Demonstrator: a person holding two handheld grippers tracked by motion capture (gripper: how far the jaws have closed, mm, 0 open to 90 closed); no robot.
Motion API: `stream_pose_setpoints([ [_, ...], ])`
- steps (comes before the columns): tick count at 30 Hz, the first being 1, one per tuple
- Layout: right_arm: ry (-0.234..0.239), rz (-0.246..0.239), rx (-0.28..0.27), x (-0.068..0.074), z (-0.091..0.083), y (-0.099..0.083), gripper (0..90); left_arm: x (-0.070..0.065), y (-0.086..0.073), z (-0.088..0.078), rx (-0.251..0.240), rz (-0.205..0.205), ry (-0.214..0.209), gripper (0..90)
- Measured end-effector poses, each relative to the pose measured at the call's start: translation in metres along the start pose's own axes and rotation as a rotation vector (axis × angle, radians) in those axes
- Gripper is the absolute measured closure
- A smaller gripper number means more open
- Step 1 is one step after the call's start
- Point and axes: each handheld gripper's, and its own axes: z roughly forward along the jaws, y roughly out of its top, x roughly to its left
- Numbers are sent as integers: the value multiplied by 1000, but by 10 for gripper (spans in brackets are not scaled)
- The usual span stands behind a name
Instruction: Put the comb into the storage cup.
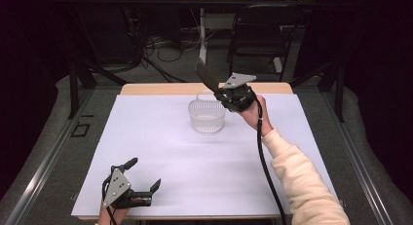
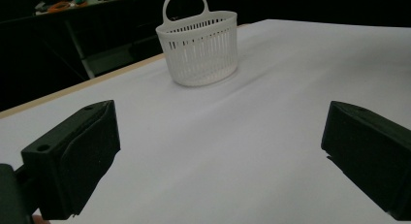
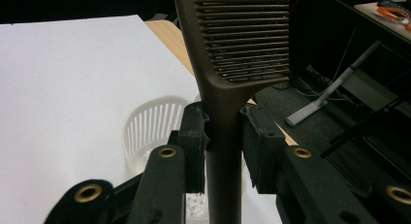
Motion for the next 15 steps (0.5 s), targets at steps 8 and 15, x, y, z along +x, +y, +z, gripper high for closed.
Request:
stream_pose_setpoints([
  [8, -3, -3, -11, 1, 3, 2, 716, 0, 0, 0, -3, -3, 2, 2],
  [15, -9, -5, -16, 2, 5, 3, 716, 0, 0, 0, -3, -3, 3, 2],
])
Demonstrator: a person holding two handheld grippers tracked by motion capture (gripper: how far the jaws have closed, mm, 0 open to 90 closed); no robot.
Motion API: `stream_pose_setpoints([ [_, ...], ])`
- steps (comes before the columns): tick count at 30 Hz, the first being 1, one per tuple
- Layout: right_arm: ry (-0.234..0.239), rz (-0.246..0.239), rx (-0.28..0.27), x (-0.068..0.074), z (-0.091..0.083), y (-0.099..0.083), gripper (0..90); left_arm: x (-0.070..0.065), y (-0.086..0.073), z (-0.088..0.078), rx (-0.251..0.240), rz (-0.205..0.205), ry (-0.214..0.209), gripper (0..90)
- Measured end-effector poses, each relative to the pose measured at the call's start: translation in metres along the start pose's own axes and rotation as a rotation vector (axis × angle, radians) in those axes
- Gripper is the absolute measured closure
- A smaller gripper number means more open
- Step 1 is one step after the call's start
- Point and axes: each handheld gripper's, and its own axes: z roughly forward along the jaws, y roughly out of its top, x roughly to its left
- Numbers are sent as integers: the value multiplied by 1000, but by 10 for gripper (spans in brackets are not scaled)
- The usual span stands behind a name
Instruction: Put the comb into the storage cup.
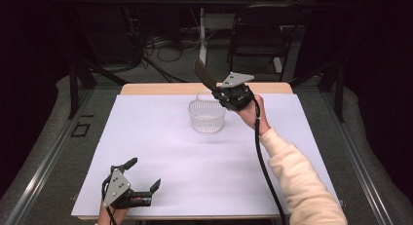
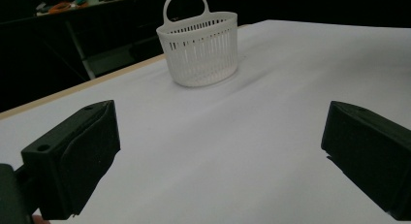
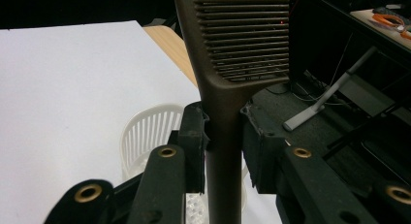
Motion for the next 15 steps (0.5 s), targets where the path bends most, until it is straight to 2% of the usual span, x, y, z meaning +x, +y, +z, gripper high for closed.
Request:
stream_pose_setpoints([
  [15, -13, 13, -30, -1, 3, 4, 716, 0, 0, 0, 0, -1, 0, 2],
])
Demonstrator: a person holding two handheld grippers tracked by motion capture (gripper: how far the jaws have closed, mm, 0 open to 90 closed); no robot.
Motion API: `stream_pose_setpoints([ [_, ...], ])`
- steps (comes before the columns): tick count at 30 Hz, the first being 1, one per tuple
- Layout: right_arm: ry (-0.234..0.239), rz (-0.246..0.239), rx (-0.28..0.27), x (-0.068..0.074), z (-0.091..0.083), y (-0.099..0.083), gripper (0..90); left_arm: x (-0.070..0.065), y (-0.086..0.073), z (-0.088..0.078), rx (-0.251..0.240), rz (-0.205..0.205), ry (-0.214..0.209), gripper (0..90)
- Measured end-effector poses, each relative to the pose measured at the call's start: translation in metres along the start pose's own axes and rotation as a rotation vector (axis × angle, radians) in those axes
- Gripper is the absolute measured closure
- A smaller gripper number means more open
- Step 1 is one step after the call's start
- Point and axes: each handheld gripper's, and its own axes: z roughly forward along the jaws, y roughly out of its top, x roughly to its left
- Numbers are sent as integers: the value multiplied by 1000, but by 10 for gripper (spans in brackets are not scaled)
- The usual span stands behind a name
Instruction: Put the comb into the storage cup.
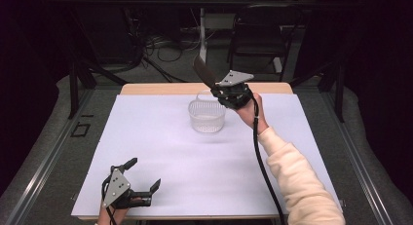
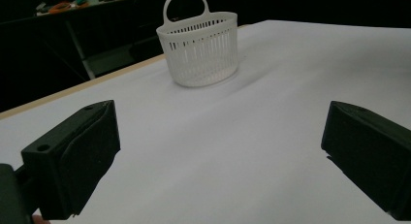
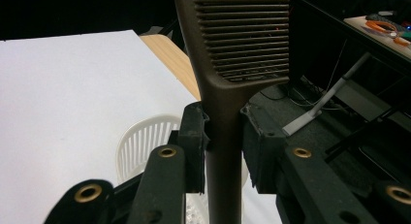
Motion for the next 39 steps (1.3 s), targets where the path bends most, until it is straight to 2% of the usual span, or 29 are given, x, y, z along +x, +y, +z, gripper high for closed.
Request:
stream_pose_setpoints([
  [22, 0, 4, -36, 5, 11, 3, 716, 0, 0, 0, -1, 0, 0, 2],
  [39, 12, 3, -32, 10, 21, 2, 716, 0, 0, 0, 0, 0, 1, 2],
])
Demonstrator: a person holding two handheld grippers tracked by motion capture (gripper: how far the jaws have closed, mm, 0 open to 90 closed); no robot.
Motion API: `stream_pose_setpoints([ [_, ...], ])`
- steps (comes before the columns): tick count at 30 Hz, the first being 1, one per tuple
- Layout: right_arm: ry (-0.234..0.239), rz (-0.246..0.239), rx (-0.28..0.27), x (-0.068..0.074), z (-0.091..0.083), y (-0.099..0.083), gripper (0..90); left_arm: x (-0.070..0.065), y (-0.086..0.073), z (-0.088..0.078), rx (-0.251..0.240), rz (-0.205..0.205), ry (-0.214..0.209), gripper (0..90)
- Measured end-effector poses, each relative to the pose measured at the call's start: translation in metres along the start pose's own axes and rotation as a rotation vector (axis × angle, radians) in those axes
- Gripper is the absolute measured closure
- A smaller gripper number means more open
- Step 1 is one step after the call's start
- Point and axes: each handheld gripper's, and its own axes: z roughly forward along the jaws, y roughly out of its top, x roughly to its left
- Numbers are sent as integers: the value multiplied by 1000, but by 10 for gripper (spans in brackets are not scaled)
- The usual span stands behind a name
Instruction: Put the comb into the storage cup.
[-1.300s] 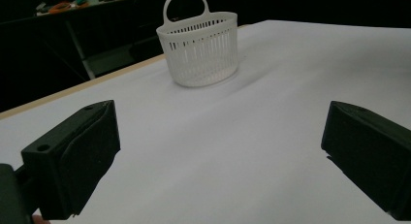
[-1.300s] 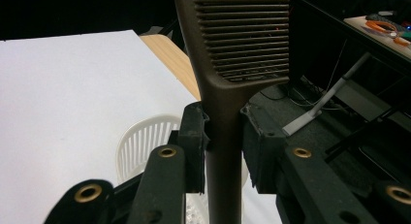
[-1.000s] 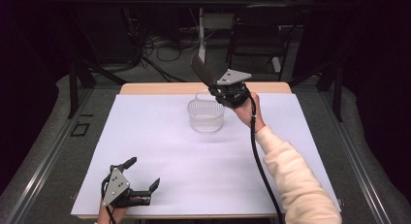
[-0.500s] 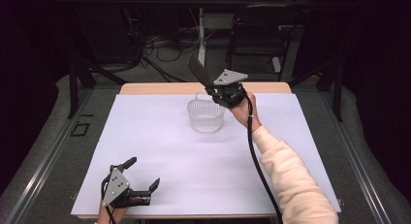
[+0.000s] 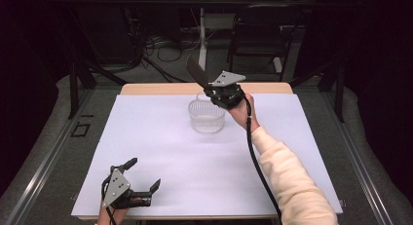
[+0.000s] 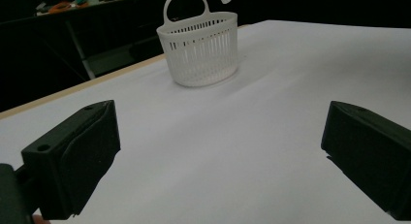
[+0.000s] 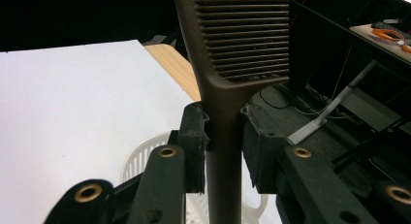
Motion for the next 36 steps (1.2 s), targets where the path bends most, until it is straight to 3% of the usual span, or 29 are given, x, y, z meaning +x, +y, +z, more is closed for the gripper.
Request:
stream_pose_setpoints([
  [36, 32, -6, 32, 6, 16, -12, 716, 0, 0, 0, -2, 2, 4, 3],
])
